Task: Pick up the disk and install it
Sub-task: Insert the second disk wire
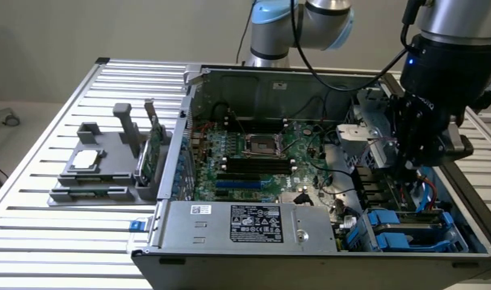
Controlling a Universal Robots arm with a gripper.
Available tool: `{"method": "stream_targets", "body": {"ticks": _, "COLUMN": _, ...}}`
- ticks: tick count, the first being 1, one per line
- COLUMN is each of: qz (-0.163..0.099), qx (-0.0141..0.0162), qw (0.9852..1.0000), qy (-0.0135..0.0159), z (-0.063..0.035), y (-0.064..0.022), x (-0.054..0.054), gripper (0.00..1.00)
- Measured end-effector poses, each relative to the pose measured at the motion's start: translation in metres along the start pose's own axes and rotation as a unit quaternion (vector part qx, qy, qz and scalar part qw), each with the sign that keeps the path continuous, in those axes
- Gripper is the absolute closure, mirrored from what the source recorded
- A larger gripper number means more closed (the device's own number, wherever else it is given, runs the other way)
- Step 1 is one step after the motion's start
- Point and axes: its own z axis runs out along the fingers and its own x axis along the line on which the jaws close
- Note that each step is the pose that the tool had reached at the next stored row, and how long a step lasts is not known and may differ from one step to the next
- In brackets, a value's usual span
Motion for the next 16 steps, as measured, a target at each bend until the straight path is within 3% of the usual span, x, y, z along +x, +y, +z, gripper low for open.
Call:
{"method": "stream_targets", "body": {"ticks": 3, "qz": -0.002, "qx": 0.0090, "qw": 1.0000, "qy": -0.0002, "z": 0.0025, "y": 0.0020, "x": -0.005, "gripper": 0.83}}
{"method": "stream_targets", "body": {"ticks": 6, "qz": -0.003, "qx": 0.0160, "qw": 0.9999, "qy": -0.0004, "z": 0.0057, "y": 0.0056, "x": -0.010, "gripper": 0.83}}
{"method": "stream_targets", "body": {"ticks": 16, "qz": -0.005, "qx": 0.0291, "qw": 0.9996, "qy": 0.0020, "z": 0.0194, "y": 0.0155, "x": -0.027, "gripper": 0.83}}
